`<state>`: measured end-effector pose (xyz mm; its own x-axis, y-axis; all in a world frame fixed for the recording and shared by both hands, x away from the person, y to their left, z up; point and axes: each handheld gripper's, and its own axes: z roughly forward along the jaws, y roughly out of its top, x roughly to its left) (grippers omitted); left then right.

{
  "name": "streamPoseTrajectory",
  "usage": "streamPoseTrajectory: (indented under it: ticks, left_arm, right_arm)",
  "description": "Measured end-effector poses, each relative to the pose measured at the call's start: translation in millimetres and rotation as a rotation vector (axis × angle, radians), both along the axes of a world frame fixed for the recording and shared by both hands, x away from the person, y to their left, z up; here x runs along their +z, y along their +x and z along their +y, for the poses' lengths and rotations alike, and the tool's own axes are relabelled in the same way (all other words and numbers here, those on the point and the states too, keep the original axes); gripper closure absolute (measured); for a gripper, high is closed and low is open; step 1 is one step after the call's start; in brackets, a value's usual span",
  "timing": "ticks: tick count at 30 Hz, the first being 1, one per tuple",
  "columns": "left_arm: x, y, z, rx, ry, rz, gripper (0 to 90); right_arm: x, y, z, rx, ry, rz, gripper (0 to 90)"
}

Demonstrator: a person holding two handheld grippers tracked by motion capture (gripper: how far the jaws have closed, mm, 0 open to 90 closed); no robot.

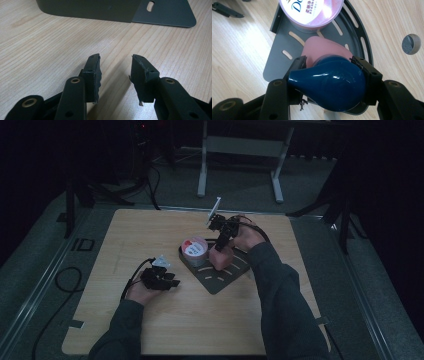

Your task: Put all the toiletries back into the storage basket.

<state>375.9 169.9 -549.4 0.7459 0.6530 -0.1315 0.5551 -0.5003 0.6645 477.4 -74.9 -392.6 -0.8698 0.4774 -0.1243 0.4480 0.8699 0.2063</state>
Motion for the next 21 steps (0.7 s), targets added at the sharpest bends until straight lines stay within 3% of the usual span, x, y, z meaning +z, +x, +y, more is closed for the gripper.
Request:
streamPoseTrajectory:
  ticks: [21]
  left_arm:
    - [0.2,-0.4,0.6,-0.001,0.002,0.002,59.2]
  right_arm:
    - [0.3,22.4,3.9,-0.067,-0.008,0.010,47.6]
